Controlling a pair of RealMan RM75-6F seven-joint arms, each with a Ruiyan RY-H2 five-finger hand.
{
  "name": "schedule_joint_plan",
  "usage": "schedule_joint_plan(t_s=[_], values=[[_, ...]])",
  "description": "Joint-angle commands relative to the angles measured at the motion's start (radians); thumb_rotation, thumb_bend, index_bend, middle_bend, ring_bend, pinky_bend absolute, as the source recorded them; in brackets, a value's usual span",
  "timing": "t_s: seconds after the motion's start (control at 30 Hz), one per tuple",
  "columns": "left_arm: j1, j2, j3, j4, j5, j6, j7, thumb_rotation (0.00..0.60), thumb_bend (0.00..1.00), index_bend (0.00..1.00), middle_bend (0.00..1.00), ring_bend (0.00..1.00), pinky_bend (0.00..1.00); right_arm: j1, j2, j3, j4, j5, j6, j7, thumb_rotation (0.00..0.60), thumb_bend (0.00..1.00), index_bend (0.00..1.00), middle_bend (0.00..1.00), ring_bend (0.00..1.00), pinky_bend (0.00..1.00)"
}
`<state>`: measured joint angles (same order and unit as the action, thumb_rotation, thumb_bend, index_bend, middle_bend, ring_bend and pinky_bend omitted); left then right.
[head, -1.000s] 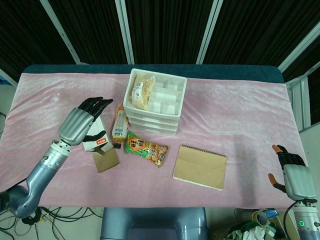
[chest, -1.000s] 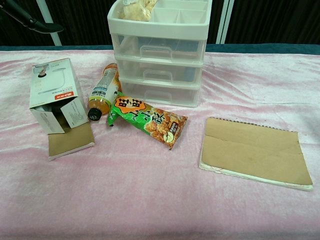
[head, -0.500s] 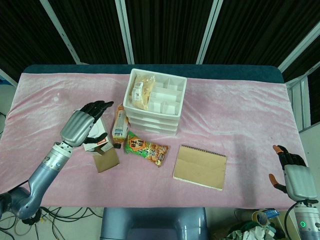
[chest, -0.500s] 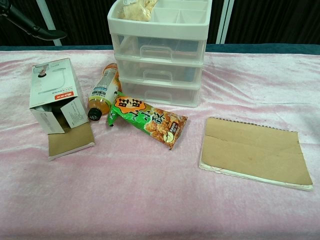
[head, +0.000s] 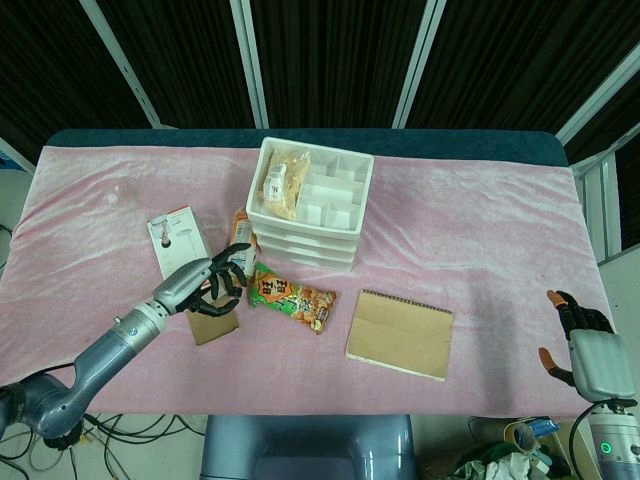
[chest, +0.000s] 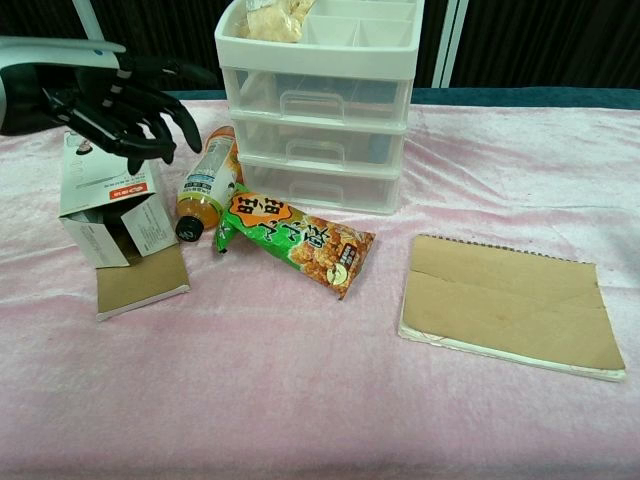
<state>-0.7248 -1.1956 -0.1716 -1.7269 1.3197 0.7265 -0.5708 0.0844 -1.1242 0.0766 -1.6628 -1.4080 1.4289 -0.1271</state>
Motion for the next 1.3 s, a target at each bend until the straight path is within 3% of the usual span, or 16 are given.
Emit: schedule_joint_plan(t_s=[0.03,0.73,1.3], values=[[-0.026,-0.042,-0.004,0.028,0.02,-0.053,-0.098,0.6,0.39,0.0,0.45,0.48,0.62,0.0,0.0,0.0,-0.001,0.001,-0.001,-0.001,0.6,0.24,0.13,0.1,0.21,0.18],[-0.165,-0.21,-0.114,0.185,-0.176,-0.231,-0.17,0.6,0.43,0.0,0.53,0.54,0.64,0.002,0.005,0.003,-0.009,0.017,-0.01,-0.006,0.6,0.24,0.13,0.1,0.21,0.18],[-0.206,-0.306,-0.171,0.285,-0.177,-0.316,-0.211,0.6,0.43,0.0,0.53,0.54,0.64,0.003,0.007,0.004,-0.013,0.024,-0.014,-0.011,0.6,0.24,0.13,0.1,0.21,0.18]])
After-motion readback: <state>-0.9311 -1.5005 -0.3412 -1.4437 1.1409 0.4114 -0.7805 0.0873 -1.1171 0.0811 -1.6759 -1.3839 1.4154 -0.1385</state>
